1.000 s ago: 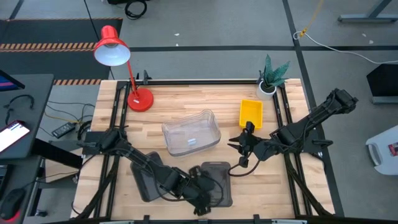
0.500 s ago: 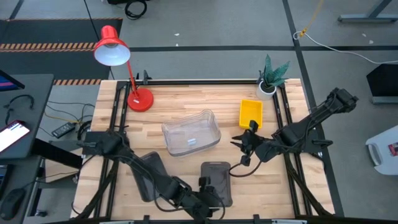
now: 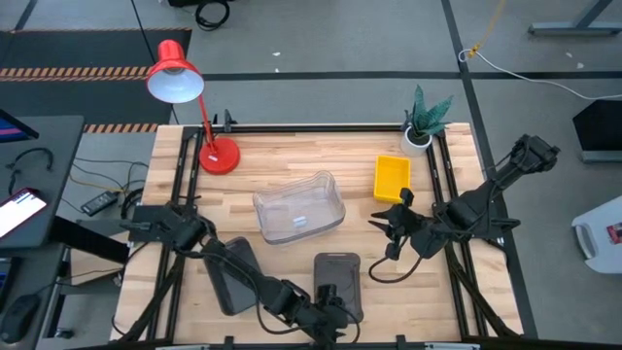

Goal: Stack baskets by color
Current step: Stack the right black bin on the left stacked black bins

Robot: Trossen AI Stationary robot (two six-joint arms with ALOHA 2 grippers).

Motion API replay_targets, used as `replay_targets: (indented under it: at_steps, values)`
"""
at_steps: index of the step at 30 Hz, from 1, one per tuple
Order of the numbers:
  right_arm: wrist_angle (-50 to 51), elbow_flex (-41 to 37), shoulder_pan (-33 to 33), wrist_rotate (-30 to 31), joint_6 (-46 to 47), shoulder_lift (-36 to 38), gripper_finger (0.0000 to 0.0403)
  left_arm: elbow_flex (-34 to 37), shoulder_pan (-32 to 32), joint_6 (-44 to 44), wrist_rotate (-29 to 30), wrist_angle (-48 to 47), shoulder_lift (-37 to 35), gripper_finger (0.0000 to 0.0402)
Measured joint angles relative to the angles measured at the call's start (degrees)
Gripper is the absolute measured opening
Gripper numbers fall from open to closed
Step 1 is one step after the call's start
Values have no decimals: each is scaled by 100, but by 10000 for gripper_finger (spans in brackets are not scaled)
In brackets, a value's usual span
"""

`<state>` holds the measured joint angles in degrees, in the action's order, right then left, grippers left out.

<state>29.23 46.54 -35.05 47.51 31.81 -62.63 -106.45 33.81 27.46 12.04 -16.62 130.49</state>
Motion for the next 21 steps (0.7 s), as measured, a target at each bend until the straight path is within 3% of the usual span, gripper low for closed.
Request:
replay_targets:
  at_steps: [12,21]
  values:
    - [15,0,-101,138,61,17,83,0,13,-174,77,-407,248,168]
    - [-6,0,-101,125,63,17,83,0,15,-139,-29,-558,243,71]
